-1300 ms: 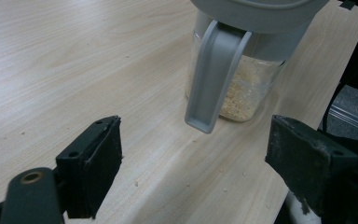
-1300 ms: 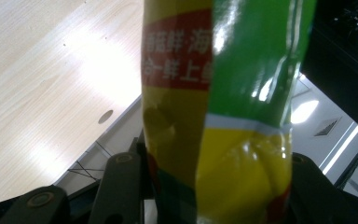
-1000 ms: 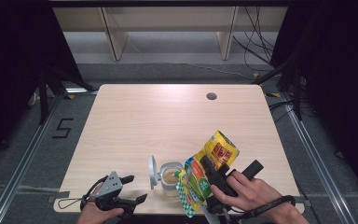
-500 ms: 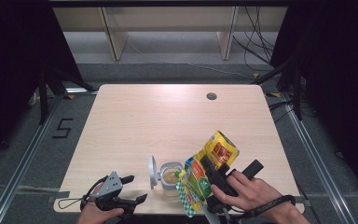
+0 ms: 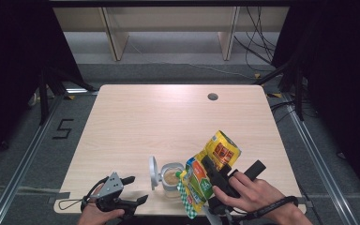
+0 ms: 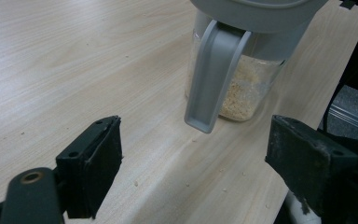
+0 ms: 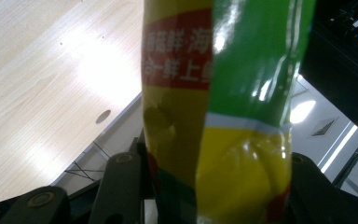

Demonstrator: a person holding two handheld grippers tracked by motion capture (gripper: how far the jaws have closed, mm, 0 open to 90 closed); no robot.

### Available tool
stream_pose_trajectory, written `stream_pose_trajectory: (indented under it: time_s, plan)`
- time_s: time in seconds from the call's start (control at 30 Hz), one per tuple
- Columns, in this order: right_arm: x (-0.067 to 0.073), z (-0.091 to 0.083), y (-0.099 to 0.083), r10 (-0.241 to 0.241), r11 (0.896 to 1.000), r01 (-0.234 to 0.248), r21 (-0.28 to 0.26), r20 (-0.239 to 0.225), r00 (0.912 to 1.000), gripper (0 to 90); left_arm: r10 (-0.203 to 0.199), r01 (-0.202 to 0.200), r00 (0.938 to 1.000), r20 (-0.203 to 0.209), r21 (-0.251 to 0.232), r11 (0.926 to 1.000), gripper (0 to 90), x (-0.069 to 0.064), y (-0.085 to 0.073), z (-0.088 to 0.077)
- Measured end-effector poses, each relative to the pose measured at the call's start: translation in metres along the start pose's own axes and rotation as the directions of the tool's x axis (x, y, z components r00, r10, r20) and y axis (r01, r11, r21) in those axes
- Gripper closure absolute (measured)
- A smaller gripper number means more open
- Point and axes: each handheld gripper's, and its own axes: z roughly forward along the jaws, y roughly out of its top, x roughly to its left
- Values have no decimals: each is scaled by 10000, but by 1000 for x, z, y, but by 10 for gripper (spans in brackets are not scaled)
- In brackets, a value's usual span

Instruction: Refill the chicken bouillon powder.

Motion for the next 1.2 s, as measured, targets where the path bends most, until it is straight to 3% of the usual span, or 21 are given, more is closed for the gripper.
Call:
stream_pose_trajectory:
  time_s: [0.67,0.7,0.9,0.97,1.0,1.03,1.2]
  plan:
    - [-2,-2,1,-198,9998,199,-16,109,9997,601,-8,8,10000,3,-37,10000,178,0,0,0]
    - [-2,-2,1,-210,9998,210,-6,102,9997,601,-326,326,9995,10,-66,9994,178,-2,-1,0]
    - [0,-1,2,-188,9998,188,6,72,9998,602,-276,276,9996,1,-77,9996,178,-2,0,0]
    - [0,-1,2,-194,9998,194,-9,64,9998,602,-30,30,10000,4,-76,10000,178,0,0,0]
    - [0,-1,2,-183,9998,183,-7,61,9998,602,-45,45,10000,9,-73,10000,178,-1,0,0]
    - [0,-1,2,-190,9998,190,-9,60,9998,602,-315,315,9995,15,-62,9995,178,-2,-1,0]
    - [-1,-2,1,-224,9997,224,-1,114,9997,602,-300,300,9996,12,-76,9995,178,-2,0,0]
